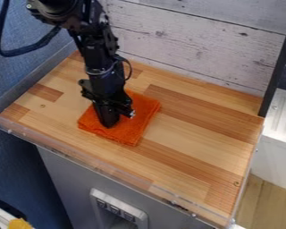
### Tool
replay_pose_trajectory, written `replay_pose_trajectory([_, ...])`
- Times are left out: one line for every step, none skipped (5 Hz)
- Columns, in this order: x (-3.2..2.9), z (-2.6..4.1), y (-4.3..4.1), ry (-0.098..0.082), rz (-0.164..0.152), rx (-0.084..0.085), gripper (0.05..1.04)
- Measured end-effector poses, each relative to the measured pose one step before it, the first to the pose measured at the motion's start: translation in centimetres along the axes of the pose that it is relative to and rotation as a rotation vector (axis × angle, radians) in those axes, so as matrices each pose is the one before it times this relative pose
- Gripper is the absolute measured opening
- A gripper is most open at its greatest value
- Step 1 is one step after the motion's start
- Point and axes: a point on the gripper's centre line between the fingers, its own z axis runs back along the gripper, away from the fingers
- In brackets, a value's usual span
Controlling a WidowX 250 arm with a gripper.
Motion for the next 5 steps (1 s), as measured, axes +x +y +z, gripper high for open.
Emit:
replay_pose_trajectory([-0.665, 0.026, 0.203, 0.0306, 0.0534, -0.0168, 0.059])
replay_pose_trajectory([-0.274, 0.187, 0.474, 0.017, 0.0358, -0.001, 0.059])
replay_pose_trajectory([0.002, 0.05, 0.432, 0.0008, 0.0238, 0.0126, 0.059])
replay_pose_trajectory([0.071, 0.227, 0.754, -0.0065, 0.0115, 0.0109, 0.059])
replay_pose_trajectory([0.097, 0.16, 0.487, -0.0013, -0.0021, 0.0061, 0.081])
